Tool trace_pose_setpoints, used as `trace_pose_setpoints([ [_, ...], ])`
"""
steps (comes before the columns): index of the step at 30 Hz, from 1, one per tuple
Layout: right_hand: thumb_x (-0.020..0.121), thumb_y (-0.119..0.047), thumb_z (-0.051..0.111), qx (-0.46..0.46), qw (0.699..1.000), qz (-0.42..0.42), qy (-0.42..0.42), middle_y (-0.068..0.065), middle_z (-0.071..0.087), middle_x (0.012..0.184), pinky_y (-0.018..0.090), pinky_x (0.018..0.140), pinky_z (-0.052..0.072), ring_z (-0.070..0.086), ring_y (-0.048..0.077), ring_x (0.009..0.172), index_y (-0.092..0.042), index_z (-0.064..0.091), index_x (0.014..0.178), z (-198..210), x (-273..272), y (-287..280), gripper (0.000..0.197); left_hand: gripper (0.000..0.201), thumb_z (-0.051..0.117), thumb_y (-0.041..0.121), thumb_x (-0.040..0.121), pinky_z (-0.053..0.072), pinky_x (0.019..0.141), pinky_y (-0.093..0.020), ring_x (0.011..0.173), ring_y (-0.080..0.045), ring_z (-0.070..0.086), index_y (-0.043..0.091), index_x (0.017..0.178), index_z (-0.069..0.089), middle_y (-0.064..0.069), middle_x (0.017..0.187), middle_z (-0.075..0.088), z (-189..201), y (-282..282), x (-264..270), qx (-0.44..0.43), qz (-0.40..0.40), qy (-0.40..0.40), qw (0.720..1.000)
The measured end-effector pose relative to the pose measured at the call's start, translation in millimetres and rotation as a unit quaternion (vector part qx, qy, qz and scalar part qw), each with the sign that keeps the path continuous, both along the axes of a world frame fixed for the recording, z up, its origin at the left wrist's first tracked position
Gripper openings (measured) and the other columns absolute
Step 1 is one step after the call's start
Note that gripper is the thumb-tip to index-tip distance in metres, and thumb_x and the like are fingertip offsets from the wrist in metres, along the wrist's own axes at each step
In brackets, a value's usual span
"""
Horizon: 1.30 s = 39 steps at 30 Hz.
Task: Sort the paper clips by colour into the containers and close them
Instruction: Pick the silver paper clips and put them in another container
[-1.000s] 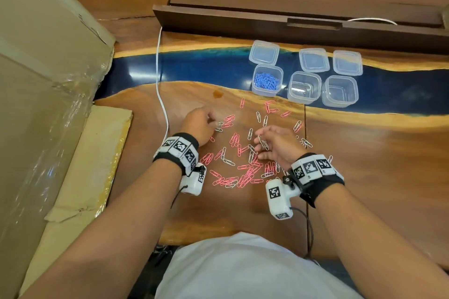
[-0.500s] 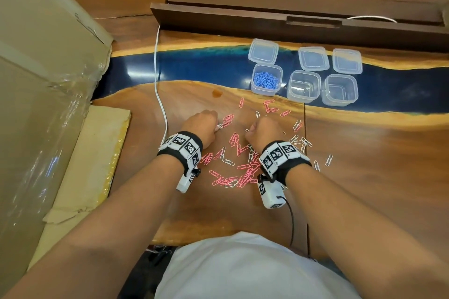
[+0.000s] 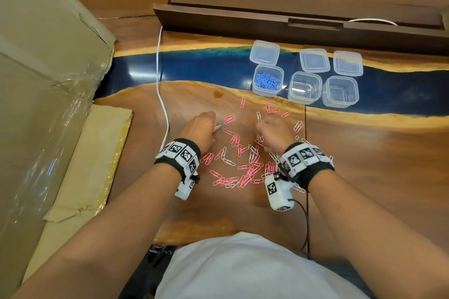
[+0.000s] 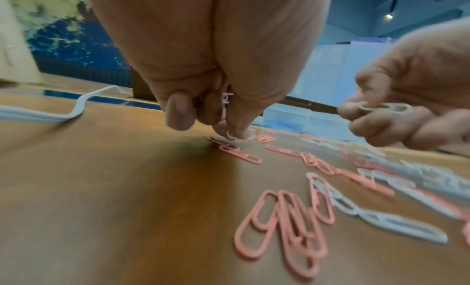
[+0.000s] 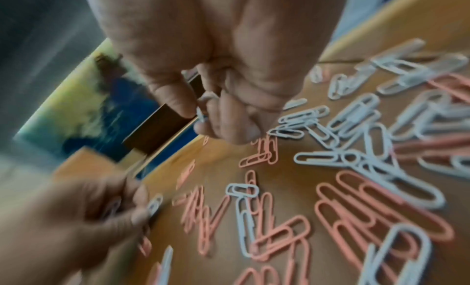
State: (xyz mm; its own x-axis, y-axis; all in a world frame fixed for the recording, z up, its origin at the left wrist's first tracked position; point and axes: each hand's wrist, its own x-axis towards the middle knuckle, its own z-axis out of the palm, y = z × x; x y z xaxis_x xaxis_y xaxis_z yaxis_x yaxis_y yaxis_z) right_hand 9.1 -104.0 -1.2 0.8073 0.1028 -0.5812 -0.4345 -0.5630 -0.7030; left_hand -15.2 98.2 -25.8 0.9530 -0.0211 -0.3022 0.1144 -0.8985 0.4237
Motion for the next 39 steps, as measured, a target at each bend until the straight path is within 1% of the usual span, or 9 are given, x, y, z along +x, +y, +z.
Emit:
trace_pose_setpoints([
  [5, 0.067, 0.007, 0.034, 0.27, 0.933, -0.213, 0.102, 0.005, 0.035, 0.054, 0.017, 0.035, 0.022, 0.024, 0.013, 0.037, -0.017, 0.038, 0.075, -7, -1, -27, 0.025, 0.024, 0.046, 0.004, 0.096, 0.047, 0.074, -0.024, 0.085, -0.018, 0.058, 0.009, 0.113, 0.061, -0.006, 0.102, 0.066, 5, 3, -3, -0.201, 0.123, 0.04, 0.971],
  [9, 0.068, 0.001, 0.026, 0.323, 0.914, -0.232, 0.08, 0.002, 0.023, 0.049, 0.016, 0.039, 0.02, 0.018, 0.01, 0.038, -0.017, 0.034, 0.067, -6, 0, -39, 0.02, 0.025, 0.042, 0.003, 0.091, 0.028, 0.047, -0.023, 0.053, -0.012, 0.037, 0.011, 0.075, 0.059, 0.001, 0.064, 0.049, 20, -13, -1, -0.409, 0.252, 0.152, 0.864],
  [14, 0.074, 0.004, 0.033, 0.225, 0.955, -0.191, 0.039, 0.008, 0.044, 0.054, 0.023, 0.038, 0.032, 0.035, 0.017, 0.039, -0.001, 0.06, 0.095, -8, 8, -40, 0.035, 0.023, 0.032, 0.005, 0.084, 0.028, 0.046, -0.025, 0.05, -0.016, 0.039, 0.009, 0.071, 0.051, -0.006, 0.063, 0.049, 27, -41, 12, -0.492, 0.258, 0.217, 0.803],
  [16, 0.081, -0.006, 0.049, 0.12, 0.98, -0.159, 0.014, 0.007, 0.054, 0.061, 0.025, 0.042, 0.037, 0.043, 0.016, 0.046, -0.006, 0.067, 0.084, -11, 12, -35, 0.018, 0.02, 0.037, 0.013, 0.084, 0.028, 0.047, -0.025, 0.05, -0.014, 0.037, 0.01, 0.072, 0.053, -0.004, 0.063, 0.048, 30, -53, 23, -0.5, 0.252, 0.24, 0.793],
  [19, 0.082, -0.023, 0.065, -0.106, 0.988, -0.067, -0.093, 0.018, 0.062, 0.064, 0.03, 0.059, 0.045, 0.051, 0.019, 0.057, -0.003, 0.068, 0.071, -22, 21, -21, 0.023, 0.027, 0.06, 0.039, 0.08, 0.034, 0.051, -0.025, 0.056, -0.013, 0.044, 0.012, 0.081, 0.063, 0.0, 0.071, 0.053, 27, -69, 42, -0.41, 0.234, 0.234, 0.85],
  [24, 0.084, -0.014, 0.061, -0.237, 0.965, 0.002, -0.109, 0.009, 0.058, 0.066, 0.029, 0.059, 0.041, 0.059, 0.029, 0.069, -0.011, 0.057, 0.066, -30, 39, -9, 0.018, 0.007, 0.069, 0.018, 0.082, 0.048, 0.073, -0.028, 0.08, -0.018, 0.06, 0.019, 0.083, 0.062, 0.002, 0.086, 0.066, 9, -89, 61, -0.132, 0.074, 0.046, 0.987],
  [34, 0.092, -0.025, 0.053, -0.206, 0.962, 0.143, -0.104, 0.002, 0.047, 0.062, 0.034, 0.06, 0.041, 0.046, 0.019, 0.059, -0.013, 0.047, 0.063, -10, 44, -19, 0.031, 0.008, 0.058, 0.012, 0.086, 0.053, 0.078, -0.039, 0.083, -0.025, 0.062, 0.017, 0.08, 0.06, -0.002, 0.085, 0.065, 8, -88, 72, 0.024, -0.164, 0.036, 0.986],
  [37, 0.093, -0.016, 0.042, -0.036, 0.999, -0.013, -0.025, -0.001, 0.045, 0.064, 0.027, 0.048, 0.032, 0.038, 0.012, 0.053, -0.008, 0.054, 0.079, 3, 40, -40, 0.02, 0.008, 0.055, 0.011, 0.089, 0.052, 0.082, -0.037, 0.088, -0.026, 0.062, 0.015, 0.086, 0.061, -0.006, 0.093, 0.065, 11, -90, 74, 0.048, -0.171, 0.06, 0.982],
  [39, 0.083, -0.003, 0.038, 0.161, 0.969, -0.17, 0.083, 0.002, 0.044, 0.065, 0.022, 0.036, 0.026, 0.033, 0.013, 0.047, -0.01, 0.047, 0.079, 5, 30, -61, 0.012, 0.01, 0.052, 0.015, 0.09, 0.05, 0.075, -0.033, 0.084, -0.025, 0.06, 0.013, 0.085, 0.061, -0.007, 0.088, 0.063, 13, -90, 74, 0.056, -0.167, 0.076, 0.981],
])
